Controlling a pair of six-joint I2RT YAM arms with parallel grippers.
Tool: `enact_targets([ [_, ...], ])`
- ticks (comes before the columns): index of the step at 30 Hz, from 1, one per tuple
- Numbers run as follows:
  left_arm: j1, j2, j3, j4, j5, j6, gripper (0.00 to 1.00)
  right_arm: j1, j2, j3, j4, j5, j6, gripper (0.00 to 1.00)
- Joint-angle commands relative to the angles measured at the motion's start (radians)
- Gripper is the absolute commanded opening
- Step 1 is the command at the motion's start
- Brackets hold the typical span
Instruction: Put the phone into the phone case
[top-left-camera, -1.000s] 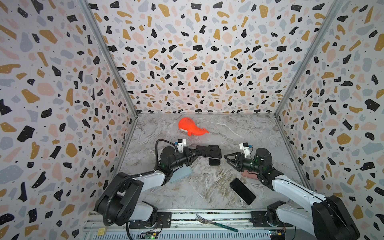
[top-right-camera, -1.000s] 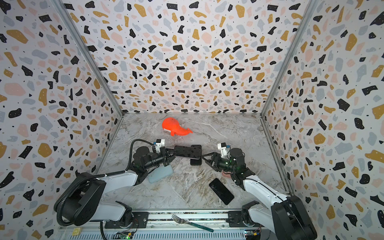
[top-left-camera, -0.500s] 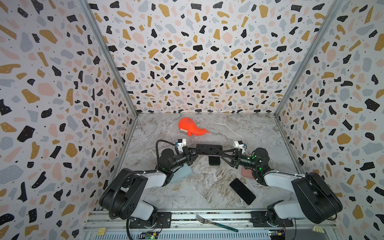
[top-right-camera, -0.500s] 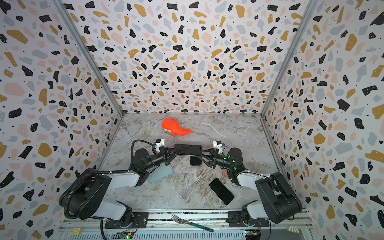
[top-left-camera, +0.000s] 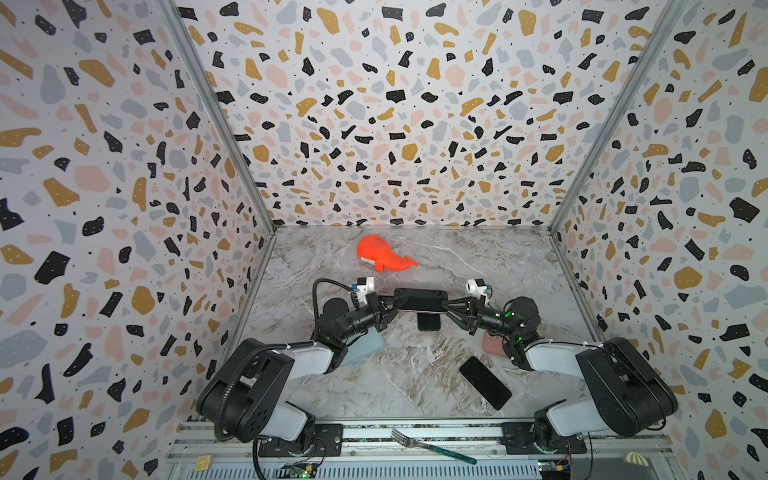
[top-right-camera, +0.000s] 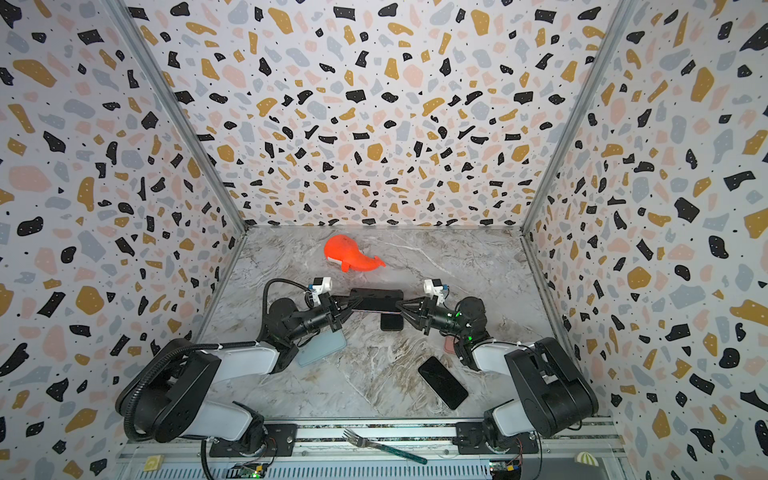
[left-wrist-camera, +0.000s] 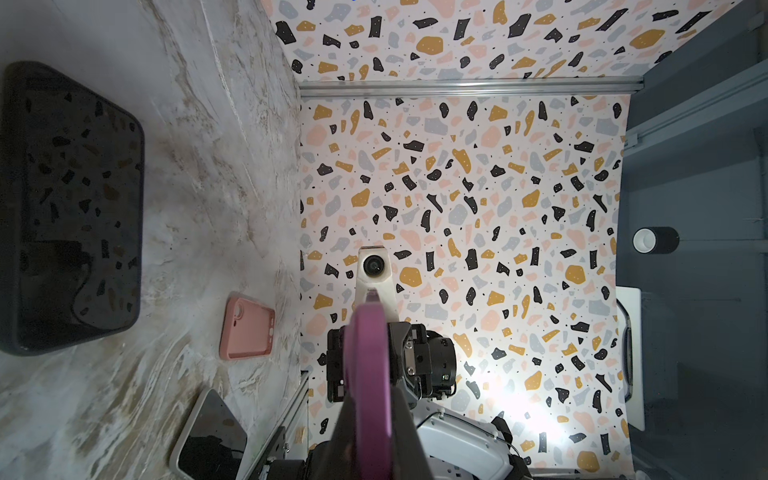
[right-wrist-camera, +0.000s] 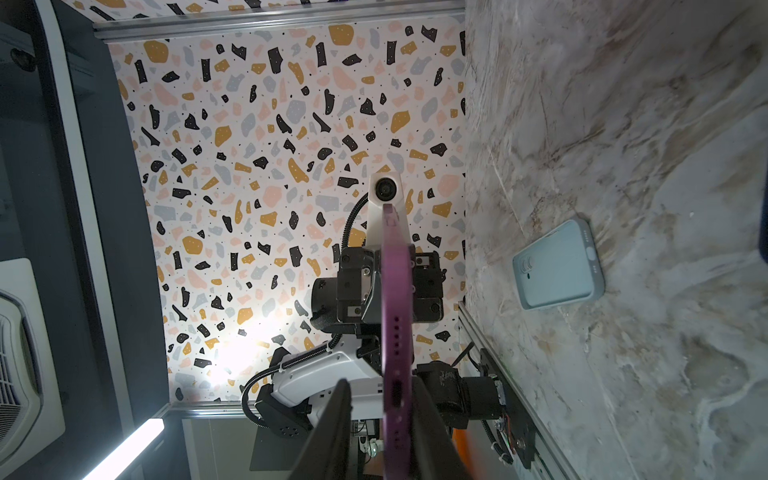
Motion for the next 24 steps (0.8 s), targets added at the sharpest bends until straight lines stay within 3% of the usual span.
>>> enact_targets([
  [1,-0.012,-0.038,-0.005,0.068,0.016,0.032,0.00,-0.005,0.015,-0.008,0.103,-0.002,0.012,0.21],
  [15,-0.026,-0.050,-0.009,0.039,0.013,0.061,0.00,-0.016,0.047,-0.037,0.168,0.022,0.037,0.22],
  [24,-0.036,-0.042,-0.011,0.034,0.005,0.068,0.00,-0.013,0.041,-0.029,0.166,0.023,0.037,0.10],
])
